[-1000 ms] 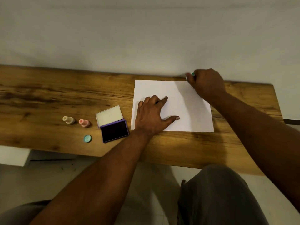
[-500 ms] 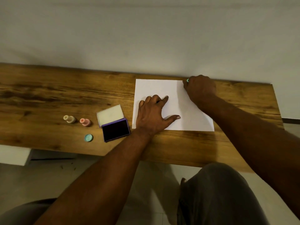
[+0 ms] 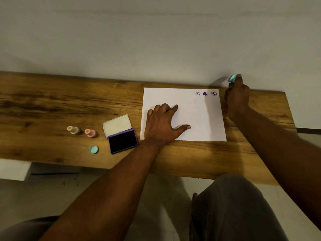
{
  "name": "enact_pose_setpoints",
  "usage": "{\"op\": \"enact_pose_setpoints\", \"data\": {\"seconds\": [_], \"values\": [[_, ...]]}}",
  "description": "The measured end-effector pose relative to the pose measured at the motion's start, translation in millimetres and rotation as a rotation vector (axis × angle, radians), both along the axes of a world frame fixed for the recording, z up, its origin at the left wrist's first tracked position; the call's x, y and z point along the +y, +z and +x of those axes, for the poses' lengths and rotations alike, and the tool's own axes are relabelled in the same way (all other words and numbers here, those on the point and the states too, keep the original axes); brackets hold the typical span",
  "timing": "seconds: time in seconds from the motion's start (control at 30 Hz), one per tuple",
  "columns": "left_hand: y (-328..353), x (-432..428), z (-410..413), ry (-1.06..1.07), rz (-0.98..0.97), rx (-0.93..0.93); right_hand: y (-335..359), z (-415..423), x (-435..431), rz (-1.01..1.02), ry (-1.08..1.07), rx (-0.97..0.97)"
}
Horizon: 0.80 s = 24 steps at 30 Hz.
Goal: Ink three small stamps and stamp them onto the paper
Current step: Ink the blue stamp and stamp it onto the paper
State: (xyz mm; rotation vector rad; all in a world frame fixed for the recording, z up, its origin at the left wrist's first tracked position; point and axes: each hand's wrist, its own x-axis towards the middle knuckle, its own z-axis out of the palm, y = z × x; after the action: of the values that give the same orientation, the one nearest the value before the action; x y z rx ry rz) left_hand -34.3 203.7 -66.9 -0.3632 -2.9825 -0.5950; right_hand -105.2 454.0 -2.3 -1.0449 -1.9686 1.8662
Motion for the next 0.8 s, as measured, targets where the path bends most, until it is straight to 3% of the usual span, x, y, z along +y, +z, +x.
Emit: {"op": "enact_pose_setpoints", "data": {"seconds": [0.37,0.8], "values": [[2.8,0.2,1.0,-0.009,0.020,0.048,-25.2,21.7,8.9,0.093,0.209,0.076],[24.7,-3.5,18.9,0.029,0.228,0.261,4.7,50.6,-17.8,0.240,0.338,0.145]]}}
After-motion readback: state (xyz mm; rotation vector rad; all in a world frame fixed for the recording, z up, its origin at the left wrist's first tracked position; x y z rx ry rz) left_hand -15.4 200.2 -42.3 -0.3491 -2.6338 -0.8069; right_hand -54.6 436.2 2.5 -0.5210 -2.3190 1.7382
